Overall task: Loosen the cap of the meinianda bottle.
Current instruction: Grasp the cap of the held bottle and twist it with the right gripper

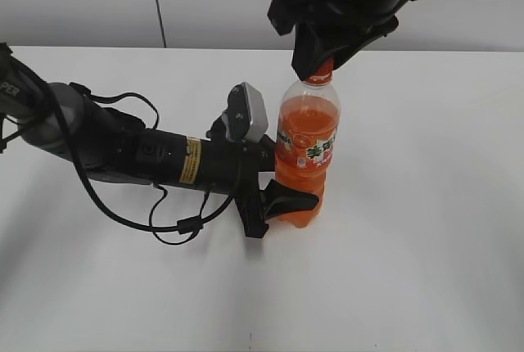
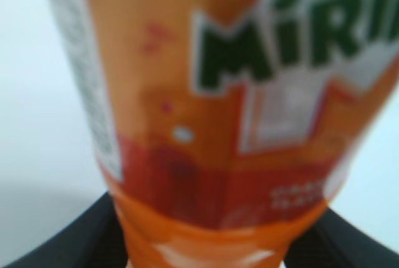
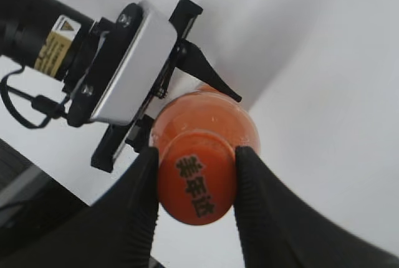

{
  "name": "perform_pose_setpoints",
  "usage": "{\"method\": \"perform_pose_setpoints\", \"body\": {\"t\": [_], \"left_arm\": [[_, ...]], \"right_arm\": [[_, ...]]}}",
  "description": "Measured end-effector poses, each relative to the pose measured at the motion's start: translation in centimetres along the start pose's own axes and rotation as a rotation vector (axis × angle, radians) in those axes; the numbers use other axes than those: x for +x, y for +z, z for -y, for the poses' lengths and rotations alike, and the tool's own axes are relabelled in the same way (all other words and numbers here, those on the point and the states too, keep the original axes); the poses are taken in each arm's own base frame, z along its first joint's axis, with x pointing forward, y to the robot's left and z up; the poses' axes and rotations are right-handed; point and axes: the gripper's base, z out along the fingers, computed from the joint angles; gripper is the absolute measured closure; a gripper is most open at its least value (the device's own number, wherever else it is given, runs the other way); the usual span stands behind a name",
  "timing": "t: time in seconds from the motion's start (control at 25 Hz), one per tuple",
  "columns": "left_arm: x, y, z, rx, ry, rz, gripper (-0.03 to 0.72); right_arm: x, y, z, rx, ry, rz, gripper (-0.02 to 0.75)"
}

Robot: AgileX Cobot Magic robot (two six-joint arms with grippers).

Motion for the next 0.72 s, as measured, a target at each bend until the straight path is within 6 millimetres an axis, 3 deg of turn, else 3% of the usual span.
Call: {"method": "perform_pose_setpoints", "body": {"t": [0.48,0.72], "left_arm": [[-0.07,-0.04,0.05,0.006,0.019,-0.003,0.280],[-0.08,-0.05,0.01,0.002,0.014,-0.003,0.280]], "right_arm": [[0.20,-0.11,0.04,-0.008,-0.971,-0.026,0.461],[-0.02,-0.13,0.19,0.019,-1.081,-0.014,0.461]]}}
